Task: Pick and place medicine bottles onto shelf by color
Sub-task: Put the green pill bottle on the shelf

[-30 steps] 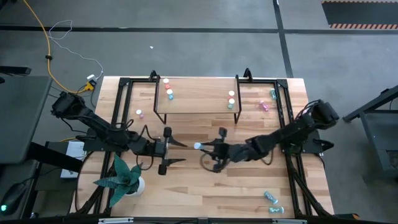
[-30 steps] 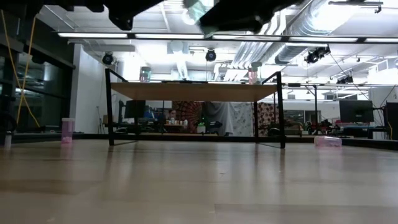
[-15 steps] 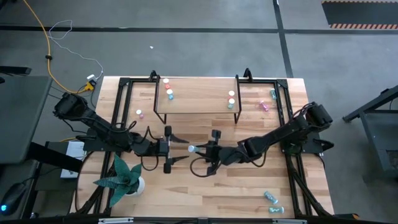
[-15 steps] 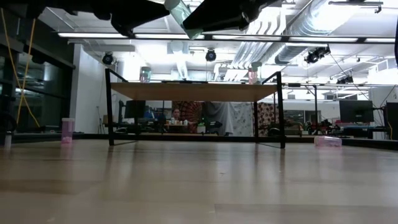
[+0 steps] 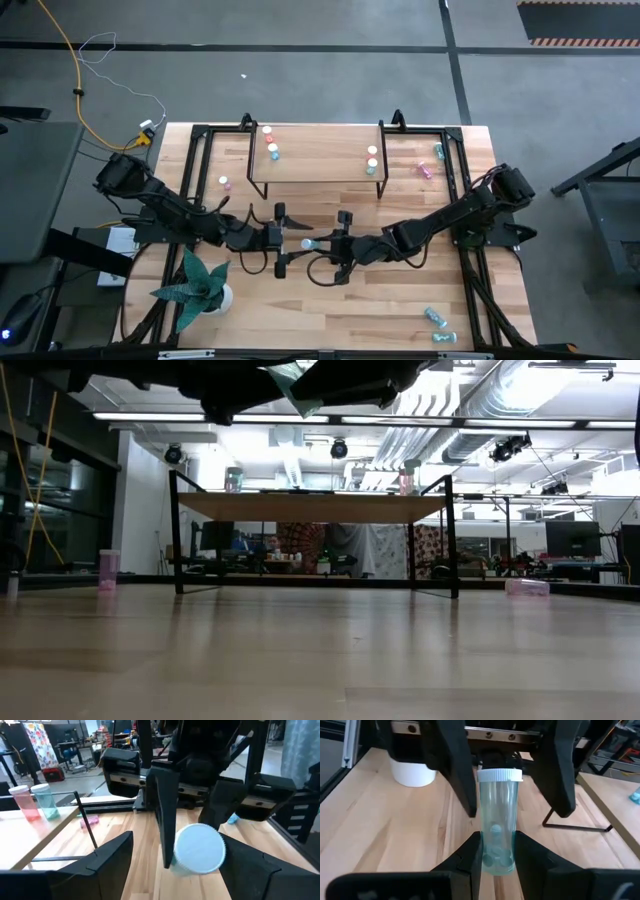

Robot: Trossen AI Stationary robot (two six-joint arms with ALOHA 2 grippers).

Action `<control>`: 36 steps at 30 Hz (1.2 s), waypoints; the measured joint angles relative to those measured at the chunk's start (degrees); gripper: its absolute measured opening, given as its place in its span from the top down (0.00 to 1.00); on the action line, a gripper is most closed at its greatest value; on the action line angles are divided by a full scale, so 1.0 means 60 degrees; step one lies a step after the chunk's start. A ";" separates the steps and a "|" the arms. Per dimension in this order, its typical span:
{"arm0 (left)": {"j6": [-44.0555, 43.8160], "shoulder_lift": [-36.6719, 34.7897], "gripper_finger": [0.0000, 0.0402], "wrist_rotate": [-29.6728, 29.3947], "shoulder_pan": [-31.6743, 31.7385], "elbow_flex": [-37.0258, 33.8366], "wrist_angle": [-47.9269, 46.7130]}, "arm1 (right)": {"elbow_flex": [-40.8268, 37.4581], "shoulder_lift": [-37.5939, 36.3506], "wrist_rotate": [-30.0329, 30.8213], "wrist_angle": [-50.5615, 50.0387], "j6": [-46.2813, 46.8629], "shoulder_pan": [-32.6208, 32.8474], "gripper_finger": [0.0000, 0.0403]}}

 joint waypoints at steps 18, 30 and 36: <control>-0.0011 0.0115 0.56 0.0217 0.0000 0.0163 -0.0291 | -0.0004 0.0000 0.0502 -0.0098 0.0023 0.0000 0.79; -0.0083 0.0115 0.78 0.0072 0.0000 0.0163 -0.0280 | -0.0004 0.0000 0.0499 -0.0095 0.0250 0.0004 0.79; -0.0336 -0.0232 0.76 -0.0380 -0.0007 0.0174 -0.0861 | -0.0006 -0.0052 0.1032 -0.0212 0.0683 0.0111 0.71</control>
